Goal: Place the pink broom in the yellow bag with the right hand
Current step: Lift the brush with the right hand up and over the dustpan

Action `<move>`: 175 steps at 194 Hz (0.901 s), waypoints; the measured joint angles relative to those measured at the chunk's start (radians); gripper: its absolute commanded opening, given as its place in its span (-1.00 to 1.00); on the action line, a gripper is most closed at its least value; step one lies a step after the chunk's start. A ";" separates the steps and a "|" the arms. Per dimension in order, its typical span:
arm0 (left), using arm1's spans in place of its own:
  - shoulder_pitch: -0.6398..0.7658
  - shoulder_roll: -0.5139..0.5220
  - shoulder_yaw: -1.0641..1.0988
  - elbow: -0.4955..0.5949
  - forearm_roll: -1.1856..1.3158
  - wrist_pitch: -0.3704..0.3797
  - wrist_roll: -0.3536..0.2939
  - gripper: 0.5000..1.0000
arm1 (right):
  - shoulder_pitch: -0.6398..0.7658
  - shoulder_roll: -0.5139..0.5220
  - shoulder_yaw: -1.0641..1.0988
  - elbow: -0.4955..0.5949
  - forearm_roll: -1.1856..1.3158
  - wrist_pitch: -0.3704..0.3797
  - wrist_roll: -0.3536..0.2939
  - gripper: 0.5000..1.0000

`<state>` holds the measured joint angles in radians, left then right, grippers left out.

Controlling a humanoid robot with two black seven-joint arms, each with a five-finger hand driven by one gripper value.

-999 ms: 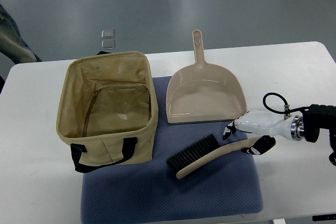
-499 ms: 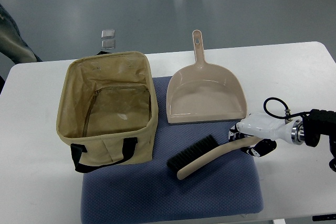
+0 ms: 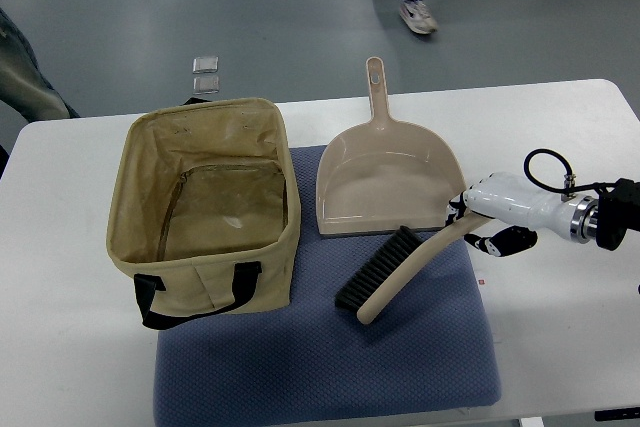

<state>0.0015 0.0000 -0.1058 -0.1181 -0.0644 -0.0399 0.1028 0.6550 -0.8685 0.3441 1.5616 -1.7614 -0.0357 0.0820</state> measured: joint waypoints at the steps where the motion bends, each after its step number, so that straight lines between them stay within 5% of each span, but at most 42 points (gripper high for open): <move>1: 0.000 0.000 0.000 0.000 0.000 0.000 0.000 1.00 | 0.000 -0.001 0.002 0.000 0.000 -0.001 0.000 -1.00; 93: 0.000 0.000 0.000 0.000 0.000 0.000 0.000 1.00 | 0.063 -0.092 0.165 -0.005 0.204 -0.071 0.013 -1.00; 175: 0.000 0.000 0.000 0.000 0.000 0.000 0.000 1.00 | 0.394 -0.091 0.193 -0.079 0.321 0.075 0.000 -1.00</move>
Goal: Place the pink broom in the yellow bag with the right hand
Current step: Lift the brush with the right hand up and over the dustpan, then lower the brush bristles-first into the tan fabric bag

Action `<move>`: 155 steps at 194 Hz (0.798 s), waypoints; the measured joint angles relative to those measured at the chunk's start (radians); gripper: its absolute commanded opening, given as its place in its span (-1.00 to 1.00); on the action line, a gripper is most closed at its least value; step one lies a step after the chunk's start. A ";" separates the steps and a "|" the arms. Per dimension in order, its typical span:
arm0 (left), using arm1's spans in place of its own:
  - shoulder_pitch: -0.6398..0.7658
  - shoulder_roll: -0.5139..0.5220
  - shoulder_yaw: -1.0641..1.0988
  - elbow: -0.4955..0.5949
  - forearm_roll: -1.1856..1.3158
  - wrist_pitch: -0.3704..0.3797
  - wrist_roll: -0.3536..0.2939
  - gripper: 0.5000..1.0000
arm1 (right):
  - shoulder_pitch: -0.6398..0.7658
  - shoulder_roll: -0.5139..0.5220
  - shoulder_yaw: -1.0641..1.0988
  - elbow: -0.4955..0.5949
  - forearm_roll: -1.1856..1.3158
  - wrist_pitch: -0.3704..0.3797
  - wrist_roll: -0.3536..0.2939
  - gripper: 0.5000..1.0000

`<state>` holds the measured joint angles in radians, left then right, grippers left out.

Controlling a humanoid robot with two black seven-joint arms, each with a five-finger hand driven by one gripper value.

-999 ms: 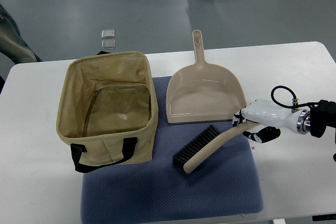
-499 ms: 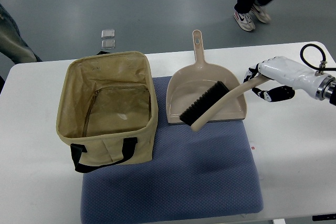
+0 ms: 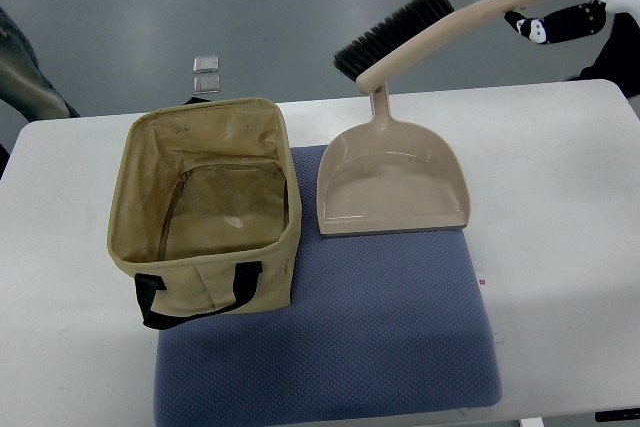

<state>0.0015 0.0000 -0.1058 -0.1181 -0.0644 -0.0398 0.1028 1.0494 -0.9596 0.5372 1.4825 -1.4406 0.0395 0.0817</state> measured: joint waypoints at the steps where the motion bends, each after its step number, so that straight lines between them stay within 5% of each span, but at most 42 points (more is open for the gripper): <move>1: 0.000 0.000 0.000 0.000 0.000 0.000 0.000 1.00 | 0.004 0.003 0.000 -0.001 -0.001 0.002 0.000 -1.00; 93: 0.000 0.000 0.000 0.000 0.000 0.000 0.000 1.00 | 0.132 0.349 -0.016 -0.037 -0.254 0.191 -0.022 -1.00; 155: 0.000 0.000 0.000 0.000 0.000 0.000 0.000 1.00 | 0.135 0.496 -0.065 -0.068 -0.335 0.211 -0.024 -1.00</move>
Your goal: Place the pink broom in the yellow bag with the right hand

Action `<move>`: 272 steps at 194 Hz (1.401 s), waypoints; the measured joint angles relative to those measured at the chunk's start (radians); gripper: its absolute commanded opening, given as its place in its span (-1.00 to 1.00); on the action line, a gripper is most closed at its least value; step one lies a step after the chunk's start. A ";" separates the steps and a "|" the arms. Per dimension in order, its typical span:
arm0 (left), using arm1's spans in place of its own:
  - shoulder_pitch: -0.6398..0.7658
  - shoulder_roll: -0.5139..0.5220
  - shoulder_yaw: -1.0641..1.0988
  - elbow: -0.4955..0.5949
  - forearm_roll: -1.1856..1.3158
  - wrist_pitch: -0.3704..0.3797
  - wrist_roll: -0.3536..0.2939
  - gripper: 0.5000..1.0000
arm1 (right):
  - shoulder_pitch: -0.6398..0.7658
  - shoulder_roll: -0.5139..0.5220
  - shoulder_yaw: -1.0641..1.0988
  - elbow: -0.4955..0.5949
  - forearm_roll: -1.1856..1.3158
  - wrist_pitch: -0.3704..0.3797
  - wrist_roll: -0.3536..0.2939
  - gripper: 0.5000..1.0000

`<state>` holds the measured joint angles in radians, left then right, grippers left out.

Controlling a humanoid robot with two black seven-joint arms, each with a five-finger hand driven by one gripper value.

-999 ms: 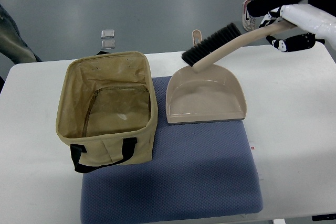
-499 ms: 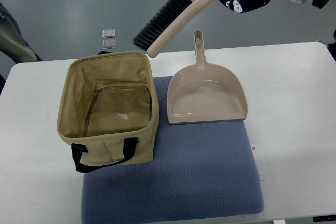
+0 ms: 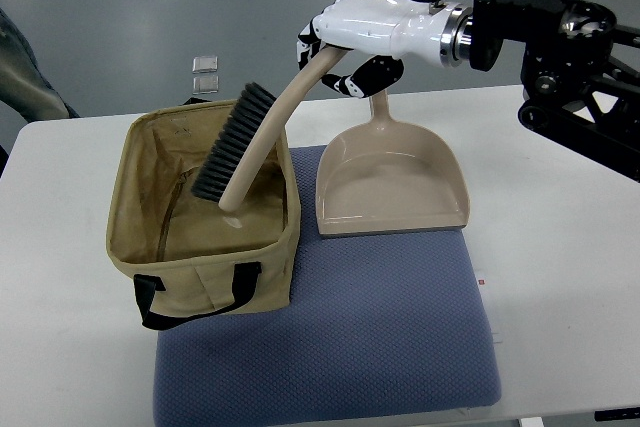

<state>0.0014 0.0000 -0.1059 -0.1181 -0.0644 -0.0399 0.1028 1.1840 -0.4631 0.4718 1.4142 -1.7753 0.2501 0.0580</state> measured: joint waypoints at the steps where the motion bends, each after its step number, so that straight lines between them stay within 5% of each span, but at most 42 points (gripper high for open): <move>1: 0.000 0.000 0.000 0.000 0.000 0.000 0.000 1.00 | 0.000 0.002 0.000 -0.001 -0.001 0.000 0.000 -1.00; 39: 0.000 0.000 0.000 0.000 0.000 0.000 0.000 1.00 | -0.002 0.059 -0.003 -0.026 -0.019 -0.011 0.000 -1.00; 46: 0.000 0.000 0.000 0.000 0.000 0.000 0.000 1.00 | -0.003 0.064 -0.003 -0.028 -0.019 -0.013 0.000 -0.60; 55: 0.000 0.000 0.000 0.000 0.000 0.000 0.000 1.00 | -0.004 0.067 -0.003 -0.030 -0.019 -0.018 0.001 0.19; 89: 0.000 0.000 0.000 0.000 0.000 0.000 0.000 1.00 | -0.011 0.071 0.003 -0.031 -0.006 -0.042 0.007 0.67; 178: 0.000 0.000 0.000 0.000 0.000 0.000 0.000 1.00 | -0.051 -0.036 0.093 -0.032 0.135 -0.052 0.006 0.69; 272: 0.000 0.000 0.000 0.000 0.000 0.000 0.000 1.00 | -0.424 -0.092 0.571 -0.185 0.671 -0.069 -0.003 0.69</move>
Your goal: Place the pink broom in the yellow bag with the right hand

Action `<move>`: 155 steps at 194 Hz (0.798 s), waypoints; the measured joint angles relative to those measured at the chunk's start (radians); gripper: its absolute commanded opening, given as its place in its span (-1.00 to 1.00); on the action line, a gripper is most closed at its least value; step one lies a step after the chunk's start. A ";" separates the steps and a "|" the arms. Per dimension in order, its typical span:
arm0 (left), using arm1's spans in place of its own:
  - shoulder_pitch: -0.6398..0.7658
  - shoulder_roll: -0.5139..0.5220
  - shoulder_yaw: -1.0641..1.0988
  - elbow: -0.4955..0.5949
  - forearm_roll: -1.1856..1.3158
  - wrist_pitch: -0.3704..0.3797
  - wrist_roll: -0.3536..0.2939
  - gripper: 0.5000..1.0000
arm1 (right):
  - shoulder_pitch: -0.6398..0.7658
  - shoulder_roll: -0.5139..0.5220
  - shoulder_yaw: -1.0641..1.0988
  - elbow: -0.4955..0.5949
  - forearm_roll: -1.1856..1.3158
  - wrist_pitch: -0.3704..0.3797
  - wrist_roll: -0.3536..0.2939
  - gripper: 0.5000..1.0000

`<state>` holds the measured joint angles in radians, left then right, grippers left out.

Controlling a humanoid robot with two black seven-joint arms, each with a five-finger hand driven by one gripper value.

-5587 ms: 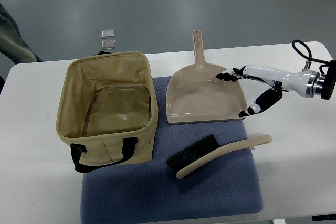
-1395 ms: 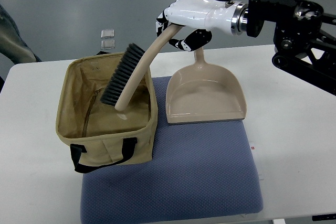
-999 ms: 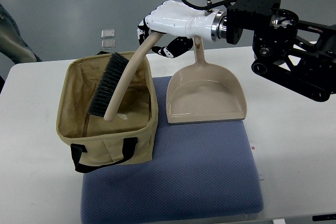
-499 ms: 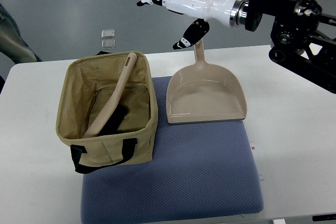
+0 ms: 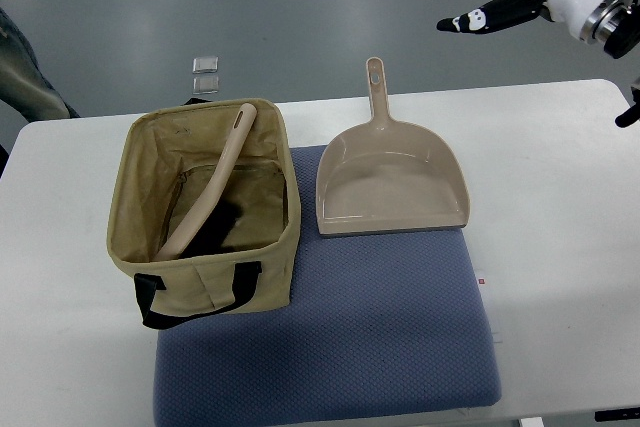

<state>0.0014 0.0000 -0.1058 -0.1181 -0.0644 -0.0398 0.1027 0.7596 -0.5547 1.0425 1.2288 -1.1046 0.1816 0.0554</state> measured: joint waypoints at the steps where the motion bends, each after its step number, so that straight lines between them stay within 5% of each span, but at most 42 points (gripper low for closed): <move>1: 0.000 0.000 0.000 0.000 0.000 0.000 0.000 1.00 | -0.003 0.001 0.005 -0.004 0.007 -0.001 0.000 0.69; 51: 0.000 0.000 0.000 0.000 0.000 0.000 0.000 1.00 | -0.144 0.085 0.187 -0.161 0.311 -0.035 0.004 0.69; 155: 0.000 0.000 0.000 0.000 0.000 0.000 0.000 1.00 | -0.348 0.224 0.276 -0.172 0.500 -0.034 0.017 0.69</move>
<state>0.0016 0.0000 -0.1059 -0.1181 -0.0644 -0.0398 0.1028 0.4116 -0.3307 1.3182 1.0565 -0.6045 0.1473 0.0719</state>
